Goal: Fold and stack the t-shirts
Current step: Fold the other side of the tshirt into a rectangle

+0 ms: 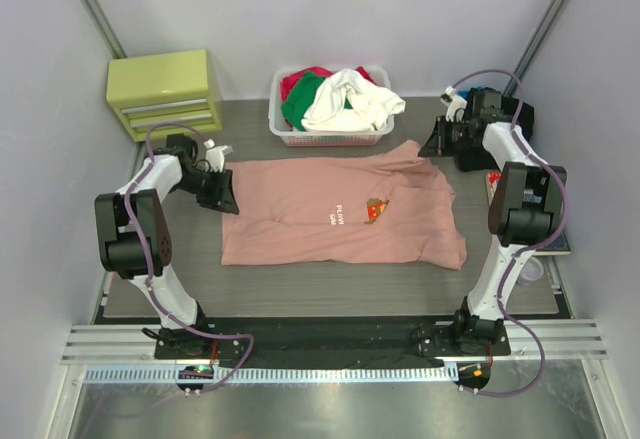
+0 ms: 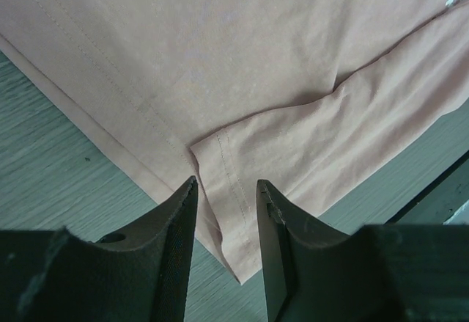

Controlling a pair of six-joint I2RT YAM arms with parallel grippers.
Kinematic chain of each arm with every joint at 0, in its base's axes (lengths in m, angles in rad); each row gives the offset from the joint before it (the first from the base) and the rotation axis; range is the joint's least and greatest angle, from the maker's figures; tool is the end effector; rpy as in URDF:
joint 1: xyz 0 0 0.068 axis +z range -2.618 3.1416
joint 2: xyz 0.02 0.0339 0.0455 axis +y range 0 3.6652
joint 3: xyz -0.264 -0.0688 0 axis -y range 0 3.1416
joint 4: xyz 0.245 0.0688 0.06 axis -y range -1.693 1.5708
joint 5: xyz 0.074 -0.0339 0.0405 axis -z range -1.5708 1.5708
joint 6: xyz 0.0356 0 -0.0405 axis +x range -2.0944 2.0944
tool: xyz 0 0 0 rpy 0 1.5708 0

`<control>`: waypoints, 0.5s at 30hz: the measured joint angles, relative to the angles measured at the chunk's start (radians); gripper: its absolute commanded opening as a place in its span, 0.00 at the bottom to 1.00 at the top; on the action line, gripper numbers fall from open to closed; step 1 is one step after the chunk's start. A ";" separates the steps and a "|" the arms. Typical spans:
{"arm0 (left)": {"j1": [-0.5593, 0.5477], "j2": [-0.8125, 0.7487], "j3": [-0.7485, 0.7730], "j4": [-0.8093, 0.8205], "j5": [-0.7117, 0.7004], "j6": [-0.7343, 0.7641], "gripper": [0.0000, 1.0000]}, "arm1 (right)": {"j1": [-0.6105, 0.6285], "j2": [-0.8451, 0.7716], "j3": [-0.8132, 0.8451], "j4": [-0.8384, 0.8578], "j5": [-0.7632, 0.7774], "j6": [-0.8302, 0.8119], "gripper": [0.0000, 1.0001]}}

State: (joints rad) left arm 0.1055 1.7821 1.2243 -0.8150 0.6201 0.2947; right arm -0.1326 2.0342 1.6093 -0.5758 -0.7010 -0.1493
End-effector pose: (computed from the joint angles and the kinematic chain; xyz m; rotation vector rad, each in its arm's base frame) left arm 0.3356 0.0147 0.1919 0.3429 2.6983 -0.8000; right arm 0.4397 -0.0355 0.2181 -0.2752 2.3810 0.7646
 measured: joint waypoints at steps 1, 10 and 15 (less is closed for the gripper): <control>-0.002 0.000 -0.003 0.004 -0.004 0.000 0.39 | 0.000 -0.027 -0.024 0.000 -0.007 -0.010 0.01; -0.006 0.000 -0.023 0.008 -0.045 0.004 0.39 | 0.001 -0.249 -0.311 -0.071 -0.049 -0.131 0.49; -0.006 0.000 -0.023 0.013 -0.048 0.003 0.39 | 0.000 -0.355 -0.377 -0.109 -0.057 -0.171 0.58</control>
State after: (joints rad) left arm 0.0994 1.7821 1.2011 -0.8024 0.5716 0.2981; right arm -0.1326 1.6794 1.2324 -0.6846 -0.7582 -0.3206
